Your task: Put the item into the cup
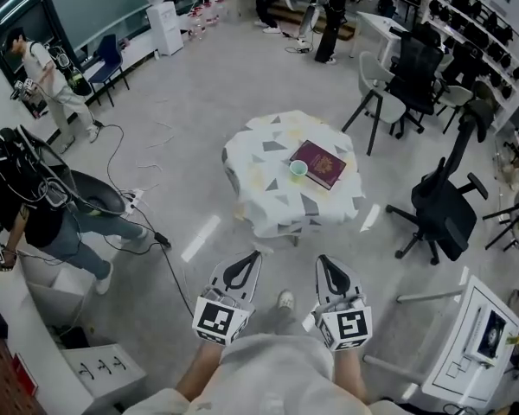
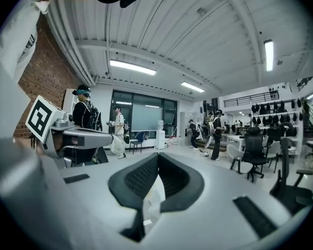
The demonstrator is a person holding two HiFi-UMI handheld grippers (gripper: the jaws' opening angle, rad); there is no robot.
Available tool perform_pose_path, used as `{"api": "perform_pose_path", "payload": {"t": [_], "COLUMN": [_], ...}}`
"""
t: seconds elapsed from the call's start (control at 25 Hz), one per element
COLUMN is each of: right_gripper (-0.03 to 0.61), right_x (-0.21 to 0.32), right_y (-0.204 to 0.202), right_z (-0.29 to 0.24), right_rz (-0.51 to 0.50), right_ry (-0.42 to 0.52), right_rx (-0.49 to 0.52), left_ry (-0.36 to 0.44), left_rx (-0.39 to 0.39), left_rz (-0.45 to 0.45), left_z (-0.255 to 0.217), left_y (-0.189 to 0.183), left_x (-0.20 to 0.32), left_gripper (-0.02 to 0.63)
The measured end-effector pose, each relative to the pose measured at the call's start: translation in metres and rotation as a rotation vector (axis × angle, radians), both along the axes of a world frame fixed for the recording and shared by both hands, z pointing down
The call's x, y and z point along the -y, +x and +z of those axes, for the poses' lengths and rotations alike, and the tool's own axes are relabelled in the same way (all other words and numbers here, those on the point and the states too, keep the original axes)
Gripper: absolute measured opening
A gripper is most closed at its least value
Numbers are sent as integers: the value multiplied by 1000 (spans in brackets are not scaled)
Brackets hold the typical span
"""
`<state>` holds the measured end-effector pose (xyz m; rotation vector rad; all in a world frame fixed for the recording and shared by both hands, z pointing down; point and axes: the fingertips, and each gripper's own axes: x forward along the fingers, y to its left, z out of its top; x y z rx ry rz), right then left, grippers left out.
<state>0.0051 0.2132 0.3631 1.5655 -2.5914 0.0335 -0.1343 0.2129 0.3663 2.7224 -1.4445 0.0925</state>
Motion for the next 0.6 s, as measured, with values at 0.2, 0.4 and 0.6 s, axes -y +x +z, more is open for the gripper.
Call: {"api": "perform_pose_path", "payload": {"t": [0.2, 0.4, 0.6], "right_gripper": [8, 8, 8], "right_x": [37, 69, 98], "right_y": [14, 31, 44], "right_z": [-1, 4, 7], "right_rz": [-16, -26, -47], "right_ry": [-2, -18, -26], "right_rx": [21, 33, 47], "left_ry": [-3, -16, -33], "left_rx": [18, 24, 26], "left_rz": [-18, -37, -63], "left_z": [-5, -1, 2], "left_y": [14, 26, 39], "left_x": [35, 63, 87], "left_gripper": [11, 11, 11]}}
